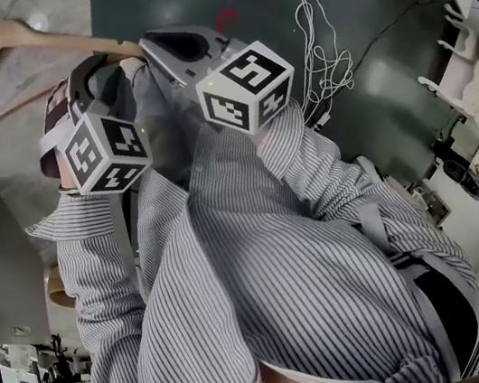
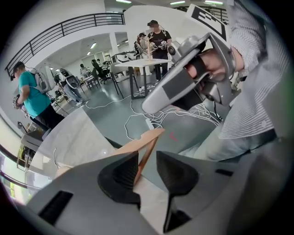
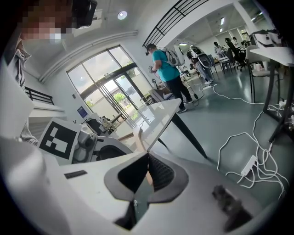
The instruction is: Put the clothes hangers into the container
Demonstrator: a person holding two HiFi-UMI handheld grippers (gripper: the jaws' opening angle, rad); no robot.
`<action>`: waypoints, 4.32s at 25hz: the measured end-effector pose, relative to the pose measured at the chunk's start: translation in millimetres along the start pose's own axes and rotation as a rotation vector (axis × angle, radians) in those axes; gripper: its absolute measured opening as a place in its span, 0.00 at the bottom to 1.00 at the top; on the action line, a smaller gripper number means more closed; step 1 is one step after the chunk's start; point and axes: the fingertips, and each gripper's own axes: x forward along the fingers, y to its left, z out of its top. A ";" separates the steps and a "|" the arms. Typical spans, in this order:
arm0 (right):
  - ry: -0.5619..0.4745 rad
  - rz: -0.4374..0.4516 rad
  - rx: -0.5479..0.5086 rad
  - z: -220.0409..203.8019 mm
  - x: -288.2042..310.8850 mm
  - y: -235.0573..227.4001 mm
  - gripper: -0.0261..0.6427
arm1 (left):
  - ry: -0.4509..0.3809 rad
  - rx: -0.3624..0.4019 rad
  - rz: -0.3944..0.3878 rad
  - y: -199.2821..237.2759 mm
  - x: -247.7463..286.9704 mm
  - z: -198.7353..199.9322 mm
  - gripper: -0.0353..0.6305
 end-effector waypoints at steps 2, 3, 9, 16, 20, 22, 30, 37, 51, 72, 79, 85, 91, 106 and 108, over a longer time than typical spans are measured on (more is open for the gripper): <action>0.001 -0.003 0.003 -0.2 2.0 -1.2 0.06 | 0.001 0.010 0.007 0.7 0.4 1.4 0.24; 0.002 -0.005 0.004 -0.6 2.8 -1.9 0.06 | 0.000 0.017 0.011 0.8 0.7 2.5 0.24; 0.004 -0.016 0.002 -0.3 2.4 -6.9 0.06 | 0.015 0.028 0.032 2.8 2.4 3.7 0.21; 0.005 -0.027 0.012 -2.9 0.8 -12.8 0.06 | 0.055 0.090 0.042 0.8 6.2 -1.2 0.21; 0.003 -0.031 0.020 -4.8 -0.2 -14.8 0.06 | 0.080 0.149 0.063 1.9 7.6 -2.6 0.21; 0.006 -0.035 0.028 -8.3 -0.7 -17.1 0.06 | 0.093 0.170 0.070 1.5 9.1 -2.9 0.21; 0.008 -0.038 0.060 -19.6 -1.1 -23.1 0.06 | 0.133 0.232 0.111 5.1 15.3 -4.2 0.15; -0.007 -0.045 0.069 -20.7 -1.1 -26.4 0.06 | 0.135 0.246 0.108 6.6 15.5 -1.7 0.14; -0.036 -0.050 0.062 -13.7 -11.2 -29.3 0.06 | 0.119 0.249 0.138 9.7 7.7 7.0 0.12; -0.112 0.037 -0.033 38.8 -33.3 8.5 0.06 | 0.020 0.138 0.265 33.8 -62.8 49.9 0.11; -0.142 0.082 -0.109 65.4 -34.9 44.2 0.06 | -0.047 0.078 0.369 54.4 -108.1 59.7 0.10; -0.163 0.129 -0.170 86.3 -39.4 68.5 0.06 | -0.107 0.005 0.460 69.2 -142.6 67.4 0.10; -0.176 0.179 -0.245 103.3 -42.1 94.1 0.06 | -0.155 -0.079 0.578 88.1 -180.2 68.3 0.10; -0.217 0.356 -0.404 141.9 -39.0 180.7 0.06 | -0.257 -0.291 0.785 113.4 -274.2 45.9 0.10; -0.220 0.375 -0.411 141.4 -36.2 191.0 0.06 | -0.262 -0.315 0.811 116.5 -285.3 38.6 0.10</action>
